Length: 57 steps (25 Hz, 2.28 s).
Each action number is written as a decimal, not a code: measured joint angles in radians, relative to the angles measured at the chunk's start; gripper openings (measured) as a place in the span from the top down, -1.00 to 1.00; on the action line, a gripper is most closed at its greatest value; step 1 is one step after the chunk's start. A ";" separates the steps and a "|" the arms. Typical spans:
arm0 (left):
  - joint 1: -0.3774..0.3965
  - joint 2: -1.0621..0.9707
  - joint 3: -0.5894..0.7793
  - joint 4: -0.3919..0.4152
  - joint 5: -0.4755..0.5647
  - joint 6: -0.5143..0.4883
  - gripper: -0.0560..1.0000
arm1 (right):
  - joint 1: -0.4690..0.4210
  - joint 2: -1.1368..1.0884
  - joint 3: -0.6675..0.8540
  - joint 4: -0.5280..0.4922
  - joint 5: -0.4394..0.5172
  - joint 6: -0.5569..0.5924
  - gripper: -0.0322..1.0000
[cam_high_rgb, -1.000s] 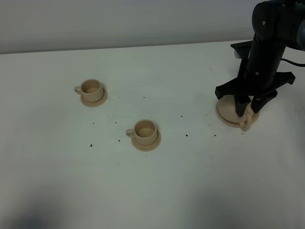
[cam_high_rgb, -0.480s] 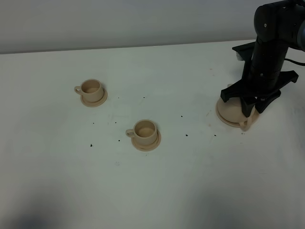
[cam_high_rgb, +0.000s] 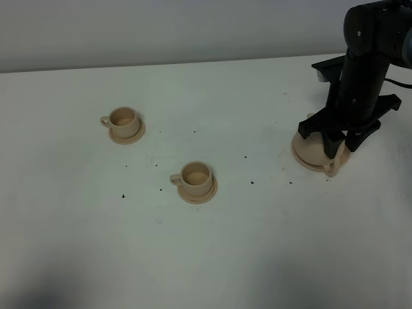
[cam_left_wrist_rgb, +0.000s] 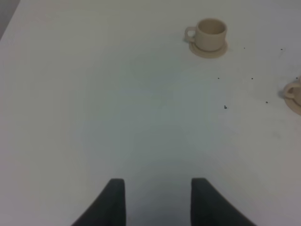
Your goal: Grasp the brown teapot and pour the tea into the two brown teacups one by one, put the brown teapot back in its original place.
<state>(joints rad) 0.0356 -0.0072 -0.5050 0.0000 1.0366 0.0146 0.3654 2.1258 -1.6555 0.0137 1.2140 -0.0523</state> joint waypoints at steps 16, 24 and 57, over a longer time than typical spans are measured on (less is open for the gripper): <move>0.000 0.000 0.000 0.000 0.000 0.000 0.18 | 0.000 0.040 0.000 -0.003 0.000 -0.011 0.14; 0.000 0.000 0.000 0.000 0.000 0.000 0.18 | 0.000 0.043 0.000 -0.004 -0.007 -0.028 0.31; 0.000 0.000 0.000 0.000 0.000 0.000 0.18 | 0.000 0.032 -0.002 -0.007 -0.006 -0.056 0.69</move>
<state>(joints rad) 0.0356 -0.0072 -0.5050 0.0000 1.0366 0.0146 0.3654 2.1580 -1.6579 0.0071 1.2079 -0.1081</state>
